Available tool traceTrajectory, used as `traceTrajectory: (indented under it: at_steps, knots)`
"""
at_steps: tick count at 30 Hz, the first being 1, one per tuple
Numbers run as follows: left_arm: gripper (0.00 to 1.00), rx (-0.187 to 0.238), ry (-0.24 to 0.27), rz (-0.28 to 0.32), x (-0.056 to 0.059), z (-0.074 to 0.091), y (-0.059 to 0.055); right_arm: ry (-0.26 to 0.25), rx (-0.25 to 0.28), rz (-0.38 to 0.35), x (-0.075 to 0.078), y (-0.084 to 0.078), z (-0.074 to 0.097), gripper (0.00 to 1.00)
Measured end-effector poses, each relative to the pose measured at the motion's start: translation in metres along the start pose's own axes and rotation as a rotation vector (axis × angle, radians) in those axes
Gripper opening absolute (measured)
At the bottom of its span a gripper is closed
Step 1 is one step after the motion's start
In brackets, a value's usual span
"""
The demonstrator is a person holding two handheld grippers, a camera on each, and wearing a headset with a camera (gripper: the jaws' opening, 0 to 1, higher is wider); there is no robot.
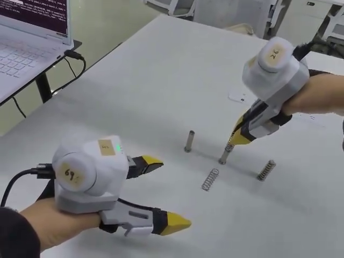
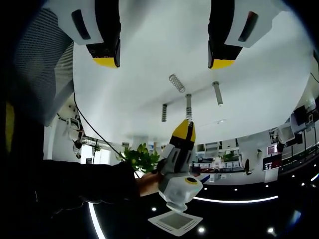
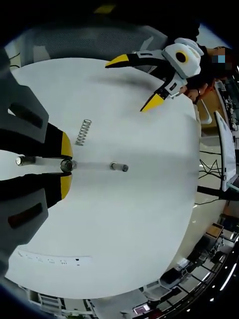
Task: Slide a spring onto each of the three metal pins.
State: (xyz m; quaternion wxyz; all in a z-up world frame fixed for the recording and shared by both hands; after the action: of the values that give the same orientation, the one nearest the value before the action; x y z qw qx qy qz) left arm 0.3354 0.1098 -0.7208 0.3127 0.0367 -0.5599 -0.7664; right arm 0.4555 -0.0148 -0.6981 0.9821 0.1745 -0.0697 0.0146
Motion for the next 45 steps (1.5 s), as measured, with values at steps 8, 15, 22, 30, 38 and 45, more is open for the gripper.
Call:
traceTrajectory:
  at_steps: [8, 15, 22, 30, 38, 45]
  knots:
    - [0.67, -0.002, 0.003, 0.0, 0.0, -0.001, 0.001, 0.019, -0.007, -0.011, -0.006, -0.005, -0.01, 0.08]
    - [0.67, -0.005, 0.003, -0.002, 0.001, -0.002, 0.001, 0.025, -0.009, -0.019, -0.01, -0.008, -0.016, 0.08]
    - [0.66, -0.007, 0.003, -0.004, 0.001, -0.002, 0.001, 0.036, -0.016, -0.017, -0.015, -0.009, -0.023, 0.08]
    - [0.66, -0.006, 0.005, -0.006, 0.0, -0.002, 0.001, 0.036, -0.018, -0.02, -0.017, -0.009, -0.027, 0.08]
    - [0.66, -0.009, 0.003, -0.008, 0.0, -0.002, 0.001, 0.03, -0.012, -0.02, -0.016, -0.009, -0.028, 0.08]
    - [0.65, -0.016, 0.002, -0.01, 0.0, -0.003, 0.0, 0.031, -0.002, -0.023, -0.017, -0.009, -0.029, 0.13]
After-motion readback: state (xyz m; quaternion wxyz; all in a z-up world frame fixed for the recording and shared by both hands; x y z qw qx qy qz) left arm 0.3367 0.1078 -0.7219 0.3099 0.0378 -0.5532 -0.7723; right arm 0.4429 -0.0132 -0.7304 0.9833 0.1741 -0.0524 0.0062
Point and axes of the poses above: the centre of the closed fingertips' face, and the gripper's own axes: z roughly backward along the fingers, x roughly to its right, y roughly out of its top, the point moved 3 cm from there along z, roughly backward along the fingers, and after that the axes turned 15 degrees about z, right-handed, at the moved point
